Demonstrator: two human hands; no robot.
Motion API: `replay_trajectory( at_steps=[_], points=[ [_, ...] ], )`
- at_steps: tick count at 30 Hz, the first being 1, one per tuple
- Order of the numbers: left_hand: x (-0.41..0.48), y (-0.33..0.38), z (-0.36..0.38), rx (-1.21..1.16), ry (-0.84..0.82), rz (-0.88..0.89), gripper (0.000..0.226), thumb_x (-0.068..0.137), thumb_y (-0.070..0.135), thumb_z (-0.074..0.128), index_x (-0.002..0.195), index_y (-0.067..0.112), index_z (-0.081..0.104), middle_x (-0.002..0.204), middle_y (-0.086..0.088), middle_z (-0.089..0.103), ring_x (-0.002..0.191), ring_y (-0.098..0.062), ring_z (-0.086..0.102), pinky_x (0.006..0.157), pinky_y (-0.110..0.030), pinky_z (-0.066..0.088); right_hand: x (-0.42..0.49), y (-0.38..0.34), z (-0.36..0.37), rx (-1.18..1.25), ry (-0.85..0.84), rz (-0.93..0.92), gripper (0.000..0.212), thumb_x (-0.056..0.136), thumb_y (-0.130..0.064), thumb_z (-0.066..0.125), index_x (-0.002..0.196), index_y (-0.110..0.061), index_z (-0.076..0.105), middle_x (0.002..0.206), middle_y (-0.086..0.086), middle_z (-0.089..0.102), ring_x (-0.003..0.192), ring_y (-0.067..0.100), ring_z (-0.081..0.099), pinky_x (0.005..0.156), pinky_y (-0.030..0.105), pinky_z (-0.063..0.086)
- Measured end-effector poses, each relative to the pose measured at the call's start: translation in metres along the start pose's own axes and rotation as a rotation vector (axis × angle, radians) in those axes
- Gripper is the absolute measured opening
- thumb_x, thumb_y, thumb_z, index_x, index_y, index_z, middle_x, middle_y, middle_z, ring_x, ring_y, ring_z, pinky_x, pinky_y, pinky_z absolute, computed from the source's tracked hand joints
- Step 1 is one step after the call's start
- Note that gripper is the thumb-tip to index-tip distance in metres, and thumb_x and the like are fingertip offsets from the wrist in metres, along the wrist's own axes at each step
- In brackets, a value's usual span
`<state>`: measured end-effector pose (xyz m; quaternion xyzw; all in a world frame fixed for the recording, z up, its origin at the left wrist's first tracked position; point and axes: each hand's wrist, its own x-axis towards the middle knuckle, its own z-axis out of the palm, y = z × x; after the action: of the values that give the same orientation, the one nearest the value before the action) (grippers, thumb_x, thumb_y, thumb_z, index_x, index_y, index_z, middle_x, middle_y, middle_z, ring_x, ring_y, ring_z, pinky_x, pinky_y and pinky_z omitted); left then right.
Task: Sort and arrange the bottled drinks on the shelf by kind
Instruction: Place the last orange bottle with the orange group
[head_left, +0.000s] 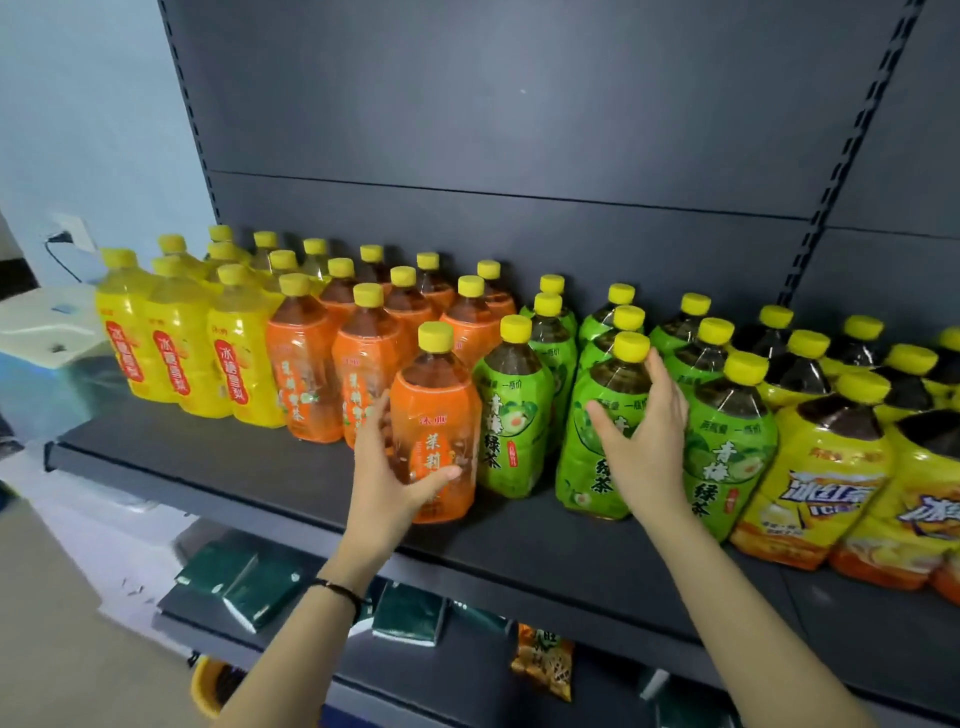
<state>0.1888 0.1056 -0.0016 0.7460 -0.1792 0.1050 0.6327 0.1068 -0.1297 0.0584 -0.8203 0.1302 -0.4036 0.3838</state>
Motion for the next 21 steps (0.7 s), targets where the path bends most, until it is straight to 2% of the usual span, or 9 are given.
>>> replay_trajectory(
  at_steps=[2,5,7,11,14,16,19,21],
  points=[
    [-0.004,-0.005,0.002,0.016,0.019,0.02,0.106,0.056,0.053,0.085,0.141,0.041,0.023,0.143,0.006,0.034,0.13,-0.012,0.038,0.107,-0.044,0.04,-0.001,0.0,0.0,-0.011,-0.002,0.015,0.081,0.086,-0.028,0.067,0.15,-0.021,0.019,0.154,-0.001,0.028,0.143,0.013,0.019,0.114,0.03,0.018],
    [0.003,-0.006,0.002,0.068,0.047,0.049,0.101,0.06,0.039,0.084,0.141,0.034,0.023,0.139,0.004,0.029,0.123,-0.005,0.035,0.107,-0.031,0.034,-0.003,-0.002,0.003,-0.02,0.001,0.043,0.081,0.087,-0.026,0.066,0.151,-0.023,0.018,0.156,-0.002,0.026,0.144,0.014,0.02,0.117,0.037,0.021],
    [0.014,-0.007,0.0,0.105,0.058,0.043,0.1,0.062,0.035,0.084,0.144,0.027,0.026,0.138,-0.003,0.026,0.122,-0.009,0.034,0.104,-0.025,0.03,-0.004,-0.003,0.004,-0.022,0.008,0.044,0.08,0.087,-0.025,0.067,0.151,-0.023,0.019,0.156,-0.003,0.026,0.144,0.013,0.021,0.117,0.035,0.022],
    [0.03,-0.012,0.0,0.208,0.074,0.035,0.1,0.065,0.04,0.082,0.148,0.023,0.027,0.144,-0.009,0.031,0.132,-0.025,0.037,0.102,-0.035,0.036,-0.006,-0.005,0.004,-0.03,0.022,0.038,0.08,0.086,-0.023,0.067,0.151,-0.021,0.02,0.155,-0.004,0.028,0.142,0.011,0.023,0.114,0.029,0.021],
    [0.03,-0.016,0.003,0.249,0.069,0.05,0.094,0.069,0.044,0.079,0.147,0.021,0.031,0.141,-0.007,0.04,0.126,-0.024,0.045,0.103,-0.041,0.043,-0.005,-0.008,0.002,-0.04,0.01,0.07,0.08,0.086,-0.023,0.068,0.15,-0.021,0.02,0.155,-0.005,0.027,0.143,0.01,0.022,0.117,0.033,0.022],
    [0.031,-0.019,0.003,0.258,0.058,0.07,0.086,0.071,0.046,0.077,0.142,0.02,0.037,0.138,-0.004,0.049,0.122,-0.022,0.051,0.099,-0.044,0.047,-0.007,-0.016,0.002,-0.09,0.078,0.014,0.077,0.086,-0.021,0.068,0.149,-0.019,0.024,0.152,-0.009,0.026,0.143,0.009,0.019,0.118,0.037,0.021],
    [0.036,-0.017,0.004,0.279,0.042,0.055,0.079,0.072,0.048,0.075,0.137,0.025,0.036,0.134,0.001,0.054,0.119,-0.02,0.054,0.09,-0.042,0.051,-0.004,-0.041,0.008,-0.063,0.162,-0.181,0.065,0.087,-0.019,0.066,0.144,-0.016,0.034,0.144,-0.012,0.033,0.138,0.004,0.025,0.117,0.028,0.023],
    [0.038,-0.015,0.006,0.283,0.04,0.044,0.077,0.073,0.048,0.074,0.135,0.028,0.034,0.134,0.002,0.054,0.118,-0.021,0.055,0.087,-0.041,0.05,0.003,-0.058,0.019,0.034,0.07,-0.184,0.061,0.087,-0.022,0.066,0.142,-0.02,0.038,0.144,-0.008,0.041,0.135,0.005,0.035,0.112,0.024,0.03]
  ],
)
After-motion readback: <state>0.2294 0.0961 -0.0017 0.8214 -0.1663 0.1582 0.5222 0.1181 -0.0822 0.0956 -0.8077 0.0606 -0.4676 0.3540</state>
